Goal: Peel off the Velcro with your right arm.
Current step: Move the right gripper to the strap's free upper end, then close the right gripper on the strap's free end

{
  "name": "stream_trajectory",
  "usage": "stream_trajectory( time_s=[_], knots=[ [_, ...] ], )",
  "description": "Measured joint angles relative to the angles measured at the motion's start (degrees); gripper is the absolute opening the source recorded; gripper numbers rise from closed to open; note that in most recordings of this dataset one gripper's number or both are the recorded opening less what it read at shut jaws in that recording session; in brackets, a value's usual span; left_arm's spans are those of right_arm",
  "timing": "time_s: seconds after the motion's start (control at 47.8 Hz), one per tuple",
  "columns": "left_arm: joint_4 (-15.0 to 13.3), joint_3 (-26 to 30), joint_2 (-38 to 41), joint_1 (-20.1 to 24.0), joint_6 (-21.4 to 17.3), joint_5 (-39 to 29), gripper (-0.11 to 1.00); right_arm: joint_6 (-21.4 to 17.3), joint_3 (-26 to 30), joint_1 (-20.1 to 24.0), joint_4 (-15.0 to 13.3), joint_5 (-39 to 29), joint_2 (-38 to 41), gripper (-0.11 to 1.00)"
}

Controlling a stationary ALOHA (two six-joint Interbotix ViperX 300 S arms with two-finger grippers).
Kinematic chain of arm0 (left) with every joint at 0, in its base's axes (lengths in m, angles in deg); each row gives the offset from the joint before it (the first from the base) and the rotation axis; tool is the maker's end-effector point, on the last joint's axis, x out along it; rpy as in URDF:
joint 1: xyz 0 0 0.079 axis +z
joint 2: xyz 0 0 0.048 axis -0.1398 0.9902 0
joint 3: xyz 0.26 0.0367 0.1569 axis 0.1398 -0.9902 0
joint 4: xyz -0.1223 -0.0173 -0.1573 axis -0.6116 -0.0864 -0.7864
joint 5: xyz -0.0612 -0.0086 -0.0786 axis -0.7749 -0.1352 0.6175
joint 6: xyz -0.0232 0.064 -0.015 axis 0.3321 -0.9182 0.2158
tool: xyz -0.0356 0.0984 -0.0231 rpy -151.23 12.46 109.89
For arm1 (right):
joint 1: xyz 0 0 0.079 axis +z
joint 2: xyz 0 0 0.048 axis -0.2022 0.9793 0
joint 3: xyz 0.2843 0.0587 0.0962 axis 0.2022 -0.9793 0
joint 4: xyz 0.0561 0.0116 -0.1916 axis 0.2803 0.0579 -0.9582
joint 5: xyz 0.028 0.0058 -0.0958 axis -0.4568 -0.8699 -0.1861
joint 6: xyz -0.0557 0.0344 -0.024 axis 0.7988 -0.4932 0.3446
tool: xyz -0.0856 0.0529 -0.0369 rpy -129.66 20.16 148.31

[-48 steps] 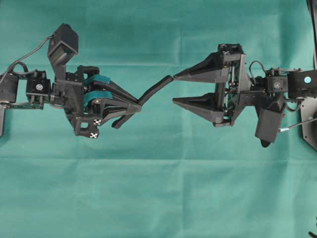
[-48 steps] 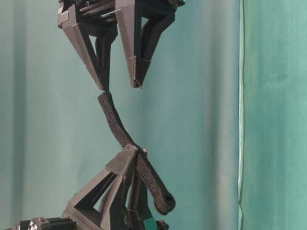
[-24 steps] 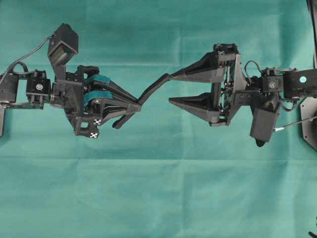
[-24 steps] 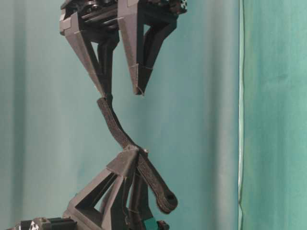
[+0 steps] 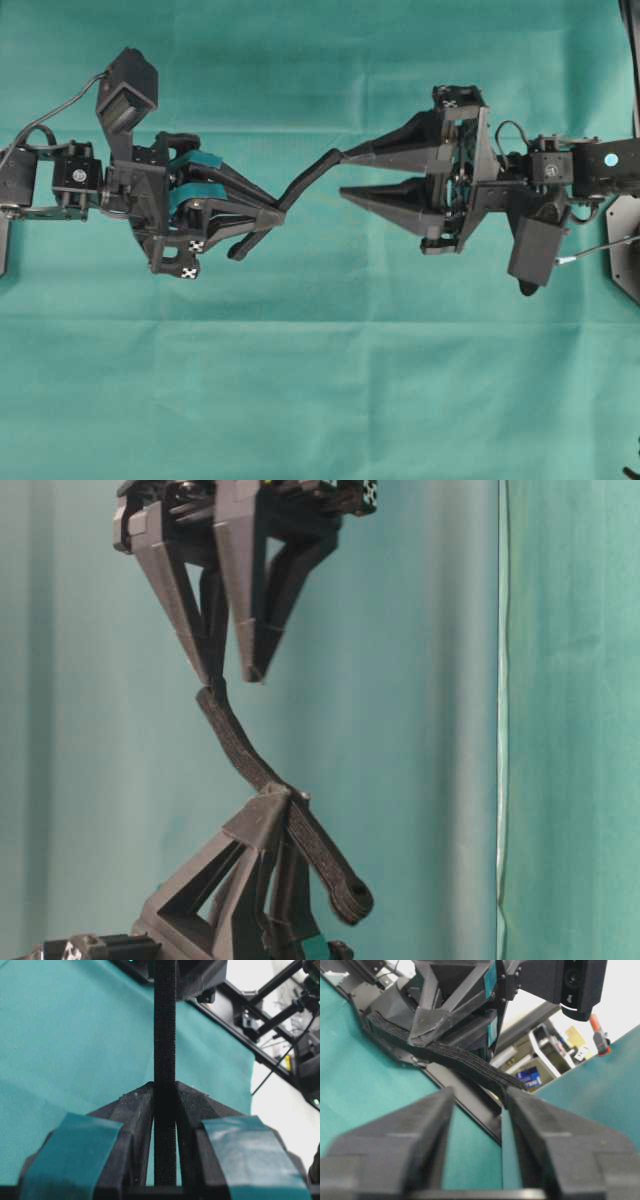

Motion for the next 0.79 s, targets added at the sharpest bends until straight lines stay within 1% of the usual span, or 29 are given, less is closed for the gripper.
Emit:
stream_trajectory(
  time_s=[0.146,0.544,0.795],
  knots=[
    [0.00,0.00,0.09,-0.09,-0.09,0.09,0.12,0.00,0.00,-0.44,0.09,0.18,0.09,-0.05],
    [-0.09,0.00,0.09,-0.18,0.00,0.09,0.12,0.00,0.62,-0.62,0.00,0.79,1.05,-0.06],
    [0.00,0.00,0.09,-0.26,0.00,0.09,0.12,0.09,0.62,-0.70,0.09,0.88,1.05,-0.09]
  ],
)
